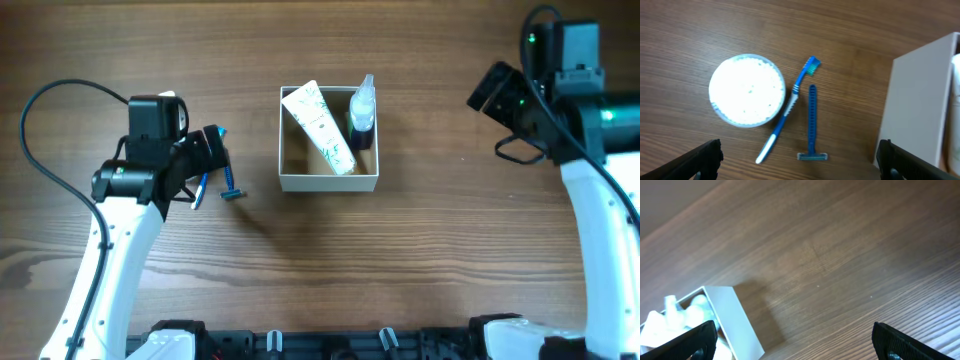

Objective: Pack container
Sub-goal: 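Reach the left gripper down onto the cotton-swab tub and grasp it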

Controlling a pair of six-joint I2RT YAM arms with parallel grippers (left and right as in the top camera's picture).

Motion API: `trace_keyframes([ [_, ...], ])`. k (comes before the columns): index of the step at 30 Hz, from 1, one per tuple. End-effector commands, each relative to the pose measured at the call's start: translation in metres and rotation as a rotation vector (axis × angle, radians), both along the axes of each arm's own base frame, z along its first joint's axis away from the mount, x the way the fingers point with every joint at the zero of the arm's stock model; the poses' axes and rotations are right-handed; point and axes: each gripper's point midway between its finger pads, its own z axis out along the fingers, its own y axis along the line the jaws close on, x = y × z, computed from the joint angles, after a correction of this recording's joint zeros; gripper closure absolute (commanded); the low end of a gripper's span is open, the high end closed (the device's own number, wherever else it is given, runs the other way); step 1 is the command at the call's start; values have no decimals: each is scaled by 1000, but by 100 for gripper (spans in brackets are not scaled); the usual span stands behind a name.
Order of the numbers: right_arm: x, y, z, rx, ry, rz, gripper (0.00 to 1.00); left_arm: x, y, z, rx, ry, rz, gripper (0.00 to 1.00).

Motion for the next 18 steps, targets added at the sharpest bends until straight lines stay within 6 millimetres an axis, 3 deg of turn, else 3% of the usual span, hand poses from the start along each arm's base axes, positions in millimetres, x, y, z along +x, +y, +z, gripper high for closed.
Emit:
trace_keyframes([
  [1,26,8,-4,22,-35,44,1,4,27,11,99,-25,70,0],
  [4,54,-19,24,-167,-179,9,0,-5,53,6,60,3,196,0],
  [8,57,-25,28,-190,-200,-17,0,-3,67,-5,15,25,232,0],
  [14,57,-25,28,-190,-198,-18,0,21,66,-44,21,89,167,0],
  [18,57,-25,28,-190,-198,-17,0,36,56,-50,-10,68,88,0],
])
